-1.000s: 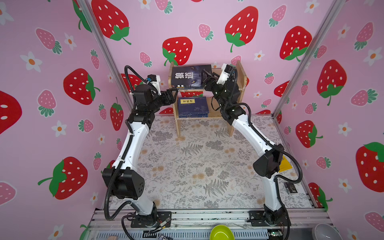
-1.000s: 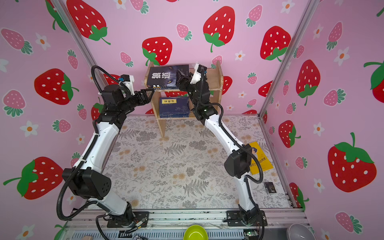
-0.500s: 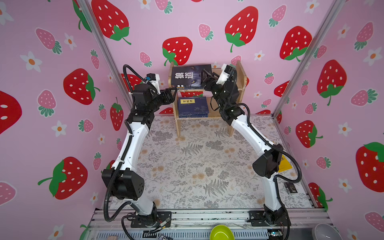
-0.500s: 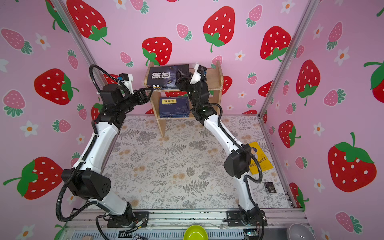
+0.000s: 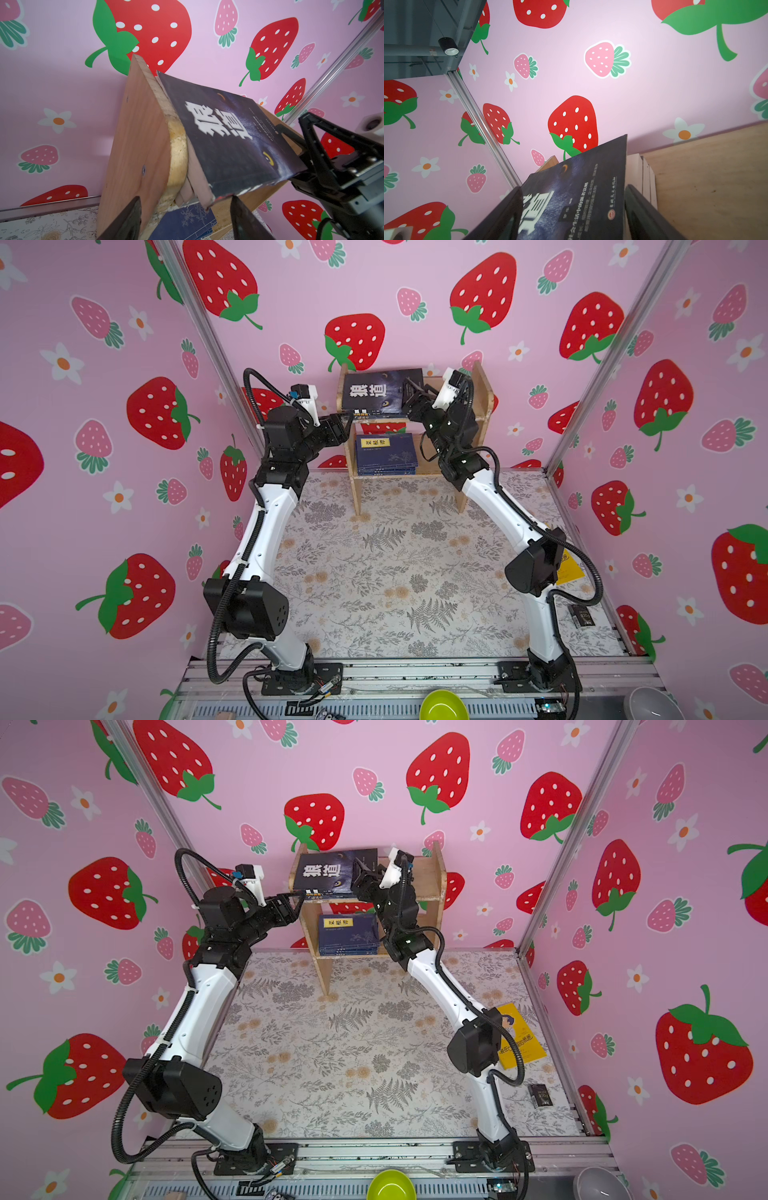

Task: Stacking books/files
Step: Place the book at the bookshelf.

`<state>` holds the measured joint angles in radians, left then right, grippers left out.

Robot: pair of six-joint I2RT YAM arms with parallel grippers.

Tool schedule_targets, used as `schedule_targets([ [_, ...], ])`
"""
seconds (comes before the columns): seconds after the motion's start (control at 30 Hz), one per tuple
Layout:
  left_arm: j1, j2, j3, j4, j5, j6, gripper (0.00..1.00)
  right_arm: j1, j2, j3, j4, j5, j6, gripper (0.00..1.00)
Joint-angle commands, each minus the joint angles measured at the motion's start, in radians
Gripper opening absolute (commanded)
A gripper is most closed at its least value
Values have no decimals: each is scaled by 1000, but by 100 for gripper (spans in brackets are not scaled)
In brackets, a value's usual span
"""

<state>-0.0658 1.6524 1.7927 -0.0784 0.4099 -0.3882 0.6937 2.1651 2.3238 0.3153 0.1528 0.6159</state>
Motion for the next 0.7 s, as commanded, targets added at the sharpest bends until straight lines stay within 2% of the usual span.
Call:
schedule_targets([
  [0.0,1,24,42,38,-45,-12,64,13,86,-17,-78,-21,47,78],
  [0.4,0,8,0,56,-47,-38,61,13,110,15,-55,-20,26,80],
  [0.57,0,-31,-24,42,-63,-26,67,13,82,13,-67,-30,-27,86],
  [0.67,1,-58,-34,29,-62,-20,69,13,33,-27,-67,11,-83,93],
])
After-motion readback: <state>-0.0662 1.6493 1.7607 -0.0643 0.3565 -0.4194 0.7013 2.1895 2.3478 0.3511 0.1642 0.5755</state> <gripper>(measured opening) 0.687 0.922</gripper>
